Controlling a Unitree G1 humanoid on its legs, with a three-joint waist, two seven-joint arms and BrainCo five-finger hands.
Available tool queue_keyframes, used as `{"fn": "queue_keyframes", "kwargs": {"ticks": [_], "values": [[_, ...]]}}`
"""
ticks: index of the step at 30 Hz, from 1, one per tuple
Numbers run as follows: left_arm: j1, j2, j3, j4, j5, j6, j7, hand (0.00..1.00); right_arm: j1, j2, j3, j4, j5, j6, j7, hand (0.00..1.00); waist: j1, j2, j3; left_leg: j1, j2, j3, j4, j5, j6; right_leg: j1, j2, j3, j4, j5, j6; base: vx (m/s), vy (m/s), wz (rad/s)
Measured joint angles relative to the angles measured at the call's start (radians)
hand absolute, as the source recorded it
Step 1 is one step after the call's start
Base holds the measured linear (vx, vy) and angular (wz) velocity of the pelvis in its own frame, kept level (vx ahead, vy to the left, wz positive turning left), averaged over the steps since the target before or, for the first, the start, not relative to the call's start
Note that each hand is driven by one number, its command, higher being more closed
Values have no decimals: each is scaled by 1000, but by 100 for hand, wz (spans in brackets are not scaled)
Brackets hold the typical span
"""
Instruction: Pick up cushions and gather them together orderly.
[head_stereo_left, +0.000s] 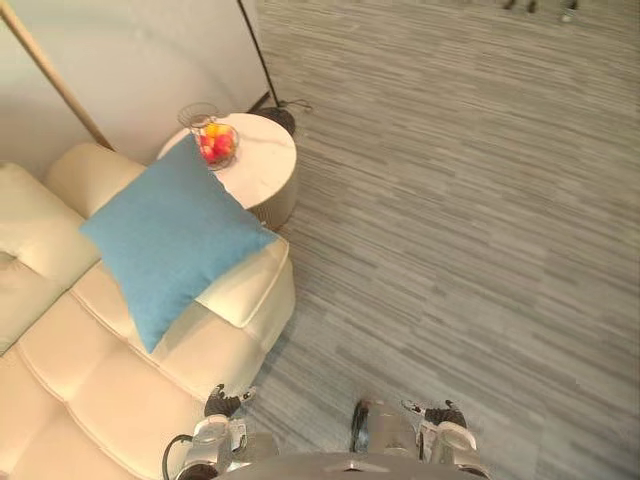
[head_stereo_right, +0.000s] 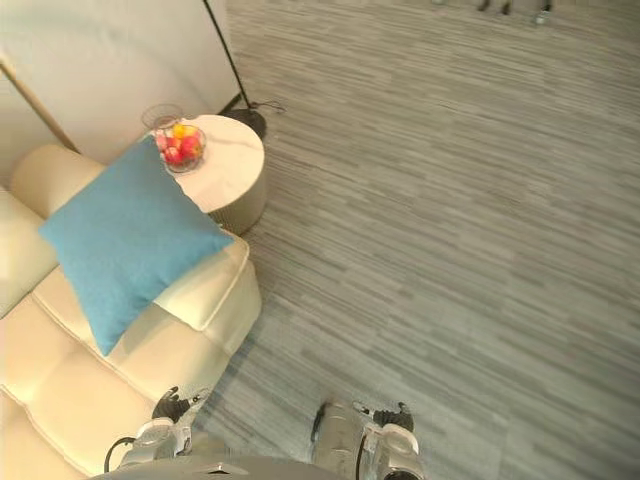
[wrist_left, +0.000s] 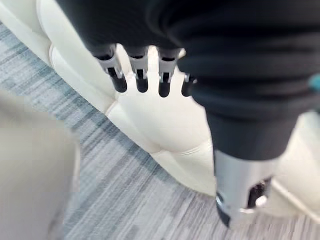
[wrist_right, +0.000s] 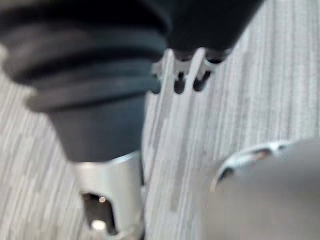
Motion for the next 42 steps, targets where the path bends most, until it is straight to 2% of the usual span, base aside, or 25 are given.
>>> {"fn": "queue_keyframes", "kwargs": {"ticks": [2, 5, 6, 7, 8, 10, 12, 13, 15, 17, 18, 20, 22, 23, 24, 25, 28, 30, 31, 34, 35, 37, 38, 39, 42], "values": [[2, 8, -8, -13, -6, 0, 0, 0, 15, 0, 0, 2, 4, 1, -1, 0, 0, -10, 0, -73, 25, 121, 11, -22, 36, 111, -19, -71, -81, 1, 2, 395, -93, 106], [7, 25, -48, -18, -10, -4, 2, 0, 22, 0, -8, 2, 16, -1, -2, 0, 7, -12, -1, -141, 5, 278, -276, -24, 54, 218, -40, -164, -143, 4, 10, 305, -6, 90], [14, 27, -65, -15, -10, -4, 1, 0, 23, -5, -9, 1, 18, -2, -2, 0, 6, -2, -8, -153, -18, 323, -459, 88, 71, 234, -26, -190, -145, 1, 31, 335, 36, 94], [20, 34, -87, -8, -16, -7, -2, 0, 22, -6, -12, 7, 18, -3, -2, 0, 6, 2, -19, -163, -36, 342, -555, 153, 134, 235, -9, -193, -148, -13, 58, 323, 41, 106], [12, 61, -96, -9, -25, -11, -5, 0, 12, 7, -9, 36, 18, -1, -1, 0, 6, -40, -26, -154, -81, 346, -593, 171, 142, 240, -39, -173, -162, -21, 69, 355, 40, 98], [8, 86, -101, -7, -27, -13, -9, 0, 0, 20, -9, 44, 18, -4, 0, 0, 7, -84, -32, -148, -147, 308, -650, 181, 154, 252, -68, -162, -167, -16, 75, 311, 47, 92], [8, 89, -102, -2, -27, -13, -9, 0, -4, 19, -9, 47, 16, -4, 6, 0, 10, -92, -31, -125, -185, 281, -666, 171, 163, 255, -98, -144, -108, -5, 88, 228, 76, 67], [8, 92, -93, 9, -27, -13, -11, 0, -14, 16, -7, 70, 12, -5, 10, 0, 15, -93, -30, -90, -208, 261, -681, 157, 167, 247, -125, -123, -9, 17, 108, 243, 100, 51], [14, 99, -85, 17, -27, -12, -13, 0, -11, 23, -3, 78, 0, -2, 11, 0, 18, -92, -28, -32, -227, 216, -694, 133, 170, 195, -164, -64, 207, 99, 108, 217, 76, 63], [25, 115, -87, 22, -27, -7, -15, 0, -7, 32, 3, 70, -1, -4, 16, 0, 8, -88, -26, 11, -235, 160, -696, 108, 169, 107, -151, 28, 381, 36, 111, 221, 31, 83], [31, 127, -84, 25, -26, -6, -13, 0, -7, 30, 14, 68, -1, -5, 16, 0, 7, -91, -27, 34, -239, 120, -697, 99, 167, 60, -112, 74, 389, -14, 101, 172, -4, 76], [38, 128, -82, 24, -26, -6, -7, 0, 5, 32, 30, 65, 0, -6, 16, 0, 3, -92, -28, 59, -242, 72, -715, 102, 162, 19, -53, 140, 308, -55, 93, 135, -57, 96], [40, 126, -83, 24, -26, -6, 0, 0, 15, 30, 30, 56, 5, -13, 15, 0, -7, -92, -33, 59, -252, -1, -730, 107, 148, 4, 14, 249, 96, -57, 90, 99, -114, 115], [41, 127, -82, 24, -25, -6, 1, 0, 19, 32, 30, 59, 6, -13, 15, 0, -8, -103, -40, 57, -269, -33, -733, 109, 141, 8, 32, 304, -21, -26, 77, 135, -167, 111], [40, 127, -76, 26, -25, -6, 2, 0, 27, 39, 22, 71, 12, -12, 17, 0, -3, -127, -59, 54, -297, -71, -740, 110, 129, 12, 16, 331, -119, 67, 69, 153, -195, 106], [39, 120, -72, 31, -26, -6, 2, 0, 27, 38, 13, 71, 12, -12, 16, 0, -5, -123, -66, 57, -295, -86, -740, 112, 121, 26, 13, 307, -127, 68, 66, 176, -195, 91], [48, 61, -38, 35, -25, -7, 2, 0, 33, 30, -8, 68, 10, -11, 16, 0, 1, -76, -92, 56, -270, -121, -786, 131, 91, 61, 19, 227, -195, 81, 51, 170, -168, 63], [49, 40, -19, 34, -23, -7, 1, 0, 40, 24, -10, 66, 10, -11, 15, 0, -9, -63, -95, 49, -234, -36, -787, 130, 83, 95, 19, 163, -224, 86, 51, 97, -101, 70], [47, 41, -13, 34, -22, -7, 1, 0, 41, 27, -10, 66, 10, -10, 15, 0, -10, -66, -93, 48, -199, 64, -779, 127, 78, 114, 18, 131, -231, 86, 50, 57, -77, 61], [44, 44, -7, 33, -15, -7, 2, 0, 38, 32, -11, 61, 8, -8, 15, 0, -5, -74, -91, 38, -169, 214, -762, 130, 82, 117, 5, 109, -229, 85, 52, 24, 11, 25], [44, 44, -7, 33, -15, -7, 2, 0, 38, 32, -11, 60, 7, -7, 15, 0, -5, -68, -94, 40, -173, 214, -764, 131, 82, 117, 3, 111, -230, 84, 53, 3, 93, 3], [45, 64, -33, 35, -14, -7, 1, 0, 41, 43, -16, 62, 9, -6, 16, 0, -12, -93, -93, 61, -202, 209, -823, 159, 94, 117, -13, 114, -249, 80, 62, -29, 87, 2], [46, 71, -44, 36, -12, -7, 2, 0, 42, 46, -22, 64, 8, -5, 15, 0, -17, -93, -93, 70, -209, 209, -847, 172, 96, 116, -16, 114, -256, 82, 63, -25, 51, 7], [48, 81, -56, 43, -3, -7, 2, 0, 45, 48, -37, 67, 8, -5, 16, 0, -23, -105, -100, 96, -223, 203, -904, 205, 99, 118, -19, 116, -270, 86, 68, -8, 33, 14], [44, 96, -79, 64, 14, -6, 1, 0, 49, 37, -65, 66, 8, -6, 14, 0, -34, -102, -101, 156, -242, 185, -1044, 283, 104, 137, -13, 109, -305, 102, 72, -23, 13, 12]]}}
